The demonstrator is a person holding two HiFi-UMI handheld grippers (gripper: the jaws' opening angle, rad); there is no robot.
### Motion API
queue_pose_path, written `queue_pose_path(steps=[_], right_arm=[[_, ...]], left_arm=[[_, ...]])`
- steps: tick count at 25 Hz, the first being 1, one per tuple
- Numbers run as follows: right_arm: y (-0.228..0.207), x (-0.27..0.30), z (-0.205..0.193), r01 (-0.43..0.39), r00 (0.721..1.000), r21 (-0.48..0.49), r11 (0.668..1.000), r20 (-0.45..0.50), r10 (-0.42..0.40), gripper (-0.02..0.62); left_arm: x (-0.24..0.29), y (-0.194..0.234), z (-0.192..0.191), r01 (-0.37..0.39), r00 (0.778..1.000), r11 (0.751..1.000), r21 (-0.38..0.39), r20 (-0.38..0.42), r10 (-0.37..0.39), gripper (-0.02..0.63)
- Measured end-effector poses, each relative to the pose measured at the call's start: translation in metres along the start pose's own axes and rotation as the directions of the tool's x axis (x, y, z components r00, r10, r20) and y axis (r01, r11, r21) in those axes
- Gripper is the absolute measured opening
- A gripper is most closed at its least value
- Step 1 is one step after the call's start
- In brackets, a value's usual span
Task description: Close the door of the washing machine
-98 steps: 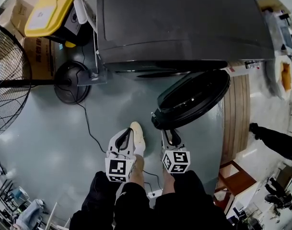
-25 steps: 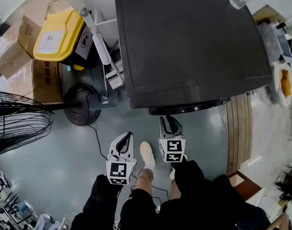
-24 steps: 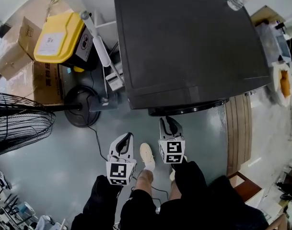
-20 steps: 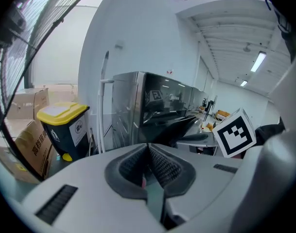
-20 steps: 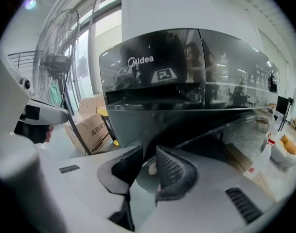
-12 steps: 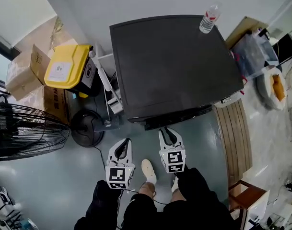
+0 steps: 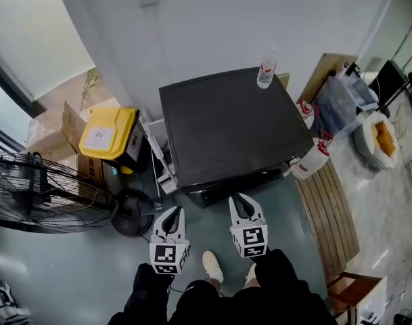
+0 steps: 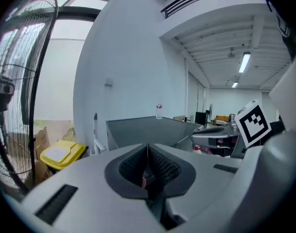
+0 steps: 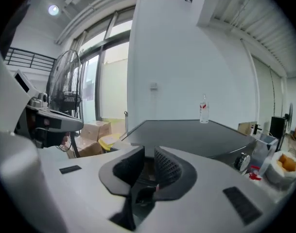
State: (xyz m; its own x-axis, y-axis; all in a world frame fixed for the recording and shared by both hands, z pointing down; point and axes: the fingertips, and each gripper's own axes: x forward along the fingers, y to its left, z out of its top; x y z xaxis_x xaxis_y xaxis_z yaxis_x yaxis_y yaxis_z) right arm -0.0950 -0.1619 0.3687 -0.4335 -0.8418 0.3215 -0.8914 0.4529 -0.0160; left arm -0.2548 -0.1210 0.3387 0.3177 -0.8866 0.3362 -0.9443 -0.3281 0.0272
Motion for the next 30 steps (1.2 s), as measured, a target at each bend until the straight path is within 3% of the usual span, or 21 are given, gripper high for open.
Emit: queue_pose_path(steps=[13,21,30], right_arm=[[0.006,-0.116,0.089,0.016,0.984,-0.033,0.999,0.176,-0.010,0.021],[0.001,-0.168,0.095,0.057,0.975,-0.050,0.997,0.218,-0.045,0.016],[0.000,-0.183,0.090,0.060,0.972,-0.047,0.997,0.229,-0.048,0.015]], left_arm=[[-0.075,-0.049,0.084,0.004,0.992,0.997,0.074,0.122,-0.013,0.026],[-0.103,-0.071,0.097,0.013,0.988,0.995,0.103,0.150,-0.028,0.026],[-0.107,-0.090,0.092,0.034,0.987,0.992,0.120,0.150,-0.052,0.026]])
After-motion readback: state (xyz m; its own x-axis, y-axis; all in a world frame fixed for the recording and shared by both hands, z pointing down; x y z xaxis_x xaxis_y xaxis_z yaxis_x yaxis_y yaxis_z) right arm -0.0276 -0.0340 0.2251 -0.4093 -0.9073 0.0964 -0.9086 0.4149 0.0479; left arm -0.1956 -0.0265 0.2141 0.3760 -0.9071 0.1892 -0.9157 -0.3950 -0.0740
